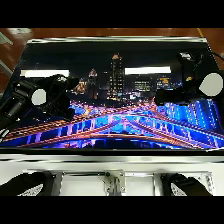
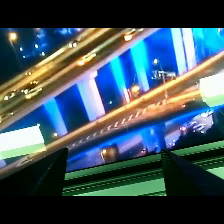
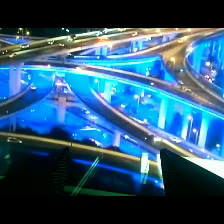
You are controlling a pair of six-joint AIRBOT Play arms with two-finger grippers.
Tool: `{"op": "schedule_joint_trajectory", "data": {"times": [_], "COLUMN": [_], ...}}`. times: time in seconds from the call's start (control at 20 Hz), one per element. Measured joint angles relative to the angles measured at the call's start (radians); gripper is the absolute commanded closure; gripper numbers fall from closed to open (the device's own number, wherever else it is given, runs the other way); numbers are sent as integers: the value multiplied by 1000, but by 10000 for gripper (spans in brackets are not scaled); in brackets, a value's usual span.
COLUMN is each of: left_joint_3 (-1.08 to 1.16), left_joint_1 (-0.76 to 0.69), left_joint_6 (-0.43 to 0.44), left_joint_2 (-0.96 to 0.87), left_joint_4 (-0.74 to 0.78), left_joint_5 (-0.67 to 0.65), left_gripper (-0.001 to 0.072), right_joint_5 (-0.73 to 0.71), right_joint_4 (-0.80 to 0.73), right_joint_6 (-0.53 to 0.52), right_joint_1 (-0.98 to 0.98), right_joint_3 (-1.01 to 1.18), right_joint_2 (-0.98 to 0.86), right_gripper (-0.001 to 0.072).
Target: Fold the shirts.
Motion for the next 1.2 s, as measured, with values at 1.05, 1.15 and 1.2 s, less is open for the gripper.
{"op": "schedule_joint_trajectory", "data": {"times": [1.05, 1.15, 1.2], "left_joint_3": [0, 0, 0], "left_joint_1": [-1, -1, -2], "left_joint_6": [0, -5, -7], "left_joint_2": [-16, -26, -30], "left_joint_4": [-1, -19, -36], "left_joint_5": [159, 224, 262], "left_gripper": [1, 1, 1], "right_joint_5": [-243, -251, -254], "right_joint_4": [37, 34, 30], "right_joint_6": [-9, -13, -15], "right_joint_1": [0, 0, 0], "right_joint_3": [0, 0, 0], "right_joint_2": [-31, -41, -46], "right_gripper": [21, 21, 21]}}
